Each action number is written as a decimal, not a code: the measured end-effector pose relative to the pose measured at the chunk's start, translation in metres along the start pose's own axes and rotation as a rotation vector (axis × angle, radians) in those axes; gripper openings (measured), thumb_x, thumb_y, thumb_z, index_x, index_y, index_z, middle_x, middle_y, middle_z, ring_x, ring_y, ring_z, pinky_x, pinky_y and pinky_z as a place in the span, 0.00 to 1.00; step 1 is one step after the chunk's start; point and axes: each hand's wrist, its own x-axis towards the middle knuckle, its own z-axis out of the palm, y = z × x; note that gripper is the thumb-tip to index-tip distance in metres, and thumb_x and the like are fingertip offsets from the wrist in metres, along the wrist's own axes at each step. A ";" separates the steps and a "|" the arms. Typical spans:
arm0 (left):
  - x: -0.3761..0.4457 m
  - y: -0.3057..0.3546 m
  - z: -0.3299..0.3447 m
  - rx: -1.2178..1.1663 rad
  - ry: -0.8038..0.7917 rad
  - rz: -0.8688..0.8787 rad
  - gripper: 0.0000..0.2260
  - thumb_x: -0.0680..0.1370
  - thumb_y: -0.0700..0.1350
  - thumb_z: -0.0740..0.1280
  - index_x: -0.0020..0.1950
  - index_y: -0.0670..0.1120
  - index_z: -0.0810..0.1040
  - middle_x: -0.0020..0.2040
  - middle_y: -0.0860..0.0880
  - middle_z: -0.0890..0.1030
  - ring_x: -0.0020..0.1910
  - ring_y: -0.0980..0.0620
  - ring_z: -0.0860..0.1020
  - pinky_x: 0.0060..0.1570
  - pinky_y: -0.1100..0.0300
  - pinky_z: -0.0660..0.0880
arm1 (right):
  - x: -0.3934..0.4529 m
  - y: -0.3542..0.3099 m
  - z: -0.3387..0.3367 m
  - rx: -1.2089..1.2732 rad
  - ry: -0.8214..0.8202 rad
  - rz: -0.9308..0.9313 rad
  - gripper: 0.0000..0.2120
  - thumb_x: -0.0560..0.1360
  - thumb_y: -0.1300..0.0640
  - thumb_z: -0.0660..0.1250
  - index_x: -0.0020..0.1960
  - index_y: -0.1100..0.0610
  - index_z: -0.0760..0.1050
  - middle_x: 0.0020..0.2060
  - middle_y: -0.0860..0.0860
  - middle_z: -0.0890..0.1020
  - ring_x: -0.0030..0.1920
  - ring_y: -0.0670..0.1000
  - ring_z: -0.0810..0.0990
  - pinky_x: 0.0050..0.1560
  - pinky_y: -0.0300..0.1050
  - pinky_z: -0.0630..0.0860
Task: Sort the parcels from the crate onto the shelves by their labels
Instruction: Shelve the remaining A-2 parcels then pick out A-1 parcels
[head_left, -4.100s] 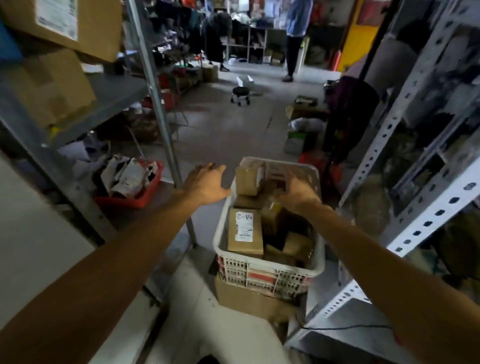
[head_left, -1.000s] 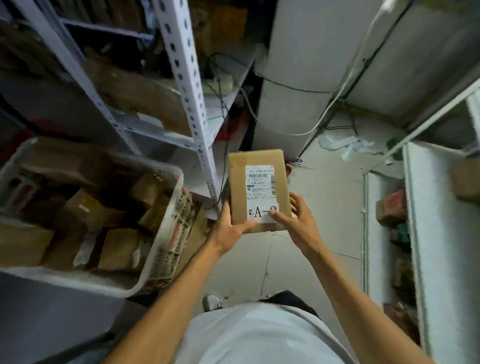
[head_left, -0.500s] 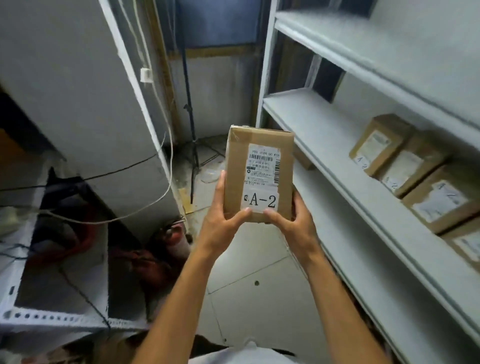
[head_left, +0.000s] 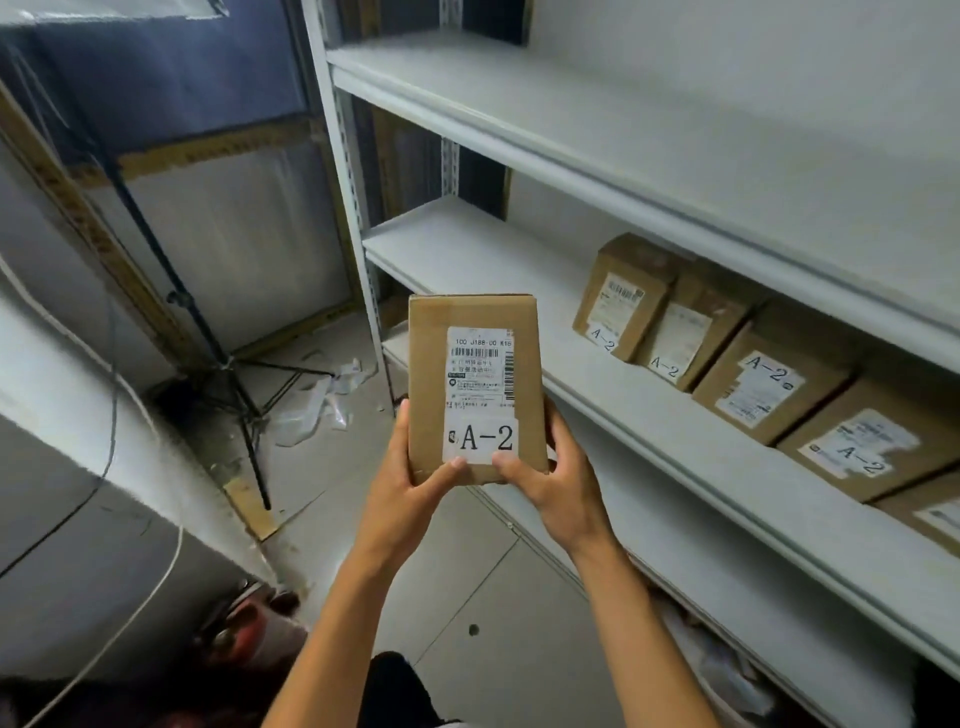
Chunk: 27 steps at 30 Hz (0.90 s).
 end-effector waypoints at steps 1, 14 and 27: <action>0.014 0.000 -0.008 0.006 -0.018 -0.009 0.43 0.68 0.55 0.75 0.79 0.56 0.58 0.67 0.52 0.78 0.64 0.51 0.78 0.59 0.48 0.79 | 0.011 0.001 0.006 0.008 0.015 0.014 0.28 0.74 0.50 0.73 0.71 0.39 0.68 0.61 0.39 0.81 0.60 0.43 0.81 0.56 0.45 0.81; 0.212 0.009 -0.034 0.235 -0.315 -0.083 0.33 0.74 0.45 0.72 0.76 0.59 0.64 0.61 0.61 0.81 0.57 0.61 0.80 0.57 0.59 0.78 | 0.160 0.007 0.002 -0.105 0.202 0.194 0.23 0.78 0.55 0.70 0.68 0.38 0.69 0.59 0.34 0.80 0.60 0.34 0.76 0.59 0.38 0.75; 0.431 -0.031 0.026 0.613 -0.405 0.084 0.35 0.72 0.39 0.76 0.75 0.55 0.67 0.56 0.55 0.83 0.54 0.54 0.81 0.58 0.57 0.79 | 0.333 0.087 -0.044 -0.408 0.385 0.313 0.23 0.79 0.56 0.67 0.72 0.52 0.66 0.64 0.52 0.68 0.60 0.54 0.76 0.63 0.53 0.76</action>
